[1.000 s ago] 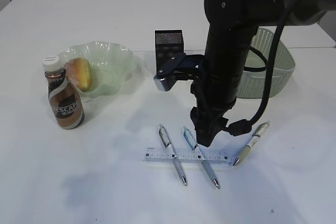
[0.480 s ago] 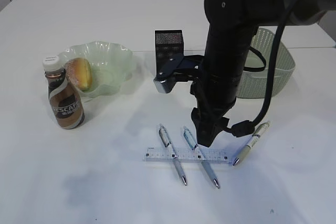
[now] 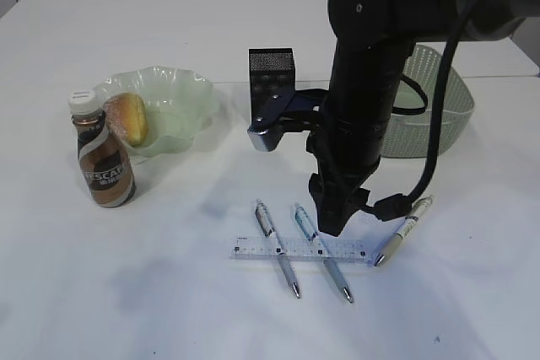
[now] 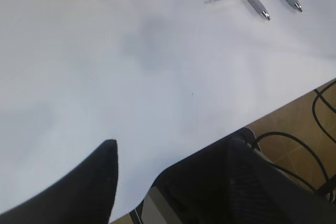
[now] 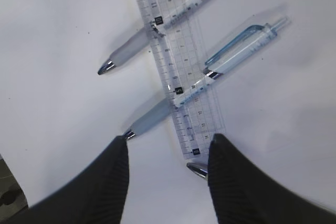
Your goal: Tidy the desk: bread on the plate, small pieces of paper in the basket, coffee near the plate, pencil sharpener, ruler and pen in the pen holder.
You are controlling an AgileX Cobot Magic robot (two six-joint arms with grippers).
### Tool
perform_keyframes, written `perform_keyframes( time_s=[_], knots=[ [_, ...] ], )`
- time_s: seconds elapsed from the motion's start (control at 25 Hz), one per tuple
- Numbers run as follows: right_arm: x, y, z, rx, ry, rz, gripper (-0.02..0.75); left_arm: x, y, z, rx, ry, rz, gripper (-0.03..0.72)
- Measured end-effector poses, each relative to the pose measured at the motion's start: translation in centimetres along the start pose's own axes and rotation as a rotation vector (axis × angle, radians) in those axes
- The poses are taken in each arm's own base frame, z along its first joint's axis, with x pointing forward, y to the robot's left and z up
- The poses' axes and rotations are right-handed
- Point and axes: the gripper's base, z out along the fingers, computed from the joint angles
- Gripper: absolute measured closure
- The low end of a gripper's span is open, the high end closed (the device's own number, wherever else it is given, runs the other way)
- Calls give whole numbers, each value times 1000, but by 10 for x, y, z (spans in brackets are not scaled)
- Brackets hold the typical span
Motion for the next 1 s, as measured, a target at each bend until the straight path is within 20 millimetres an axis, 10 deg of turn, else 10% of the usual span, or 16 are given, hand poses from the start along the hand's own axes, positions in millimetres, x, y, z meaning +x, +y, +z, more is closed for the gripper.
perform_keyframes(
  time_s=[1.0],
  knots=[
    [-8, 3, 8, 8, -10, -161, 289, -2, 1, 0, -10, -27, 5, 232]
  ],
)
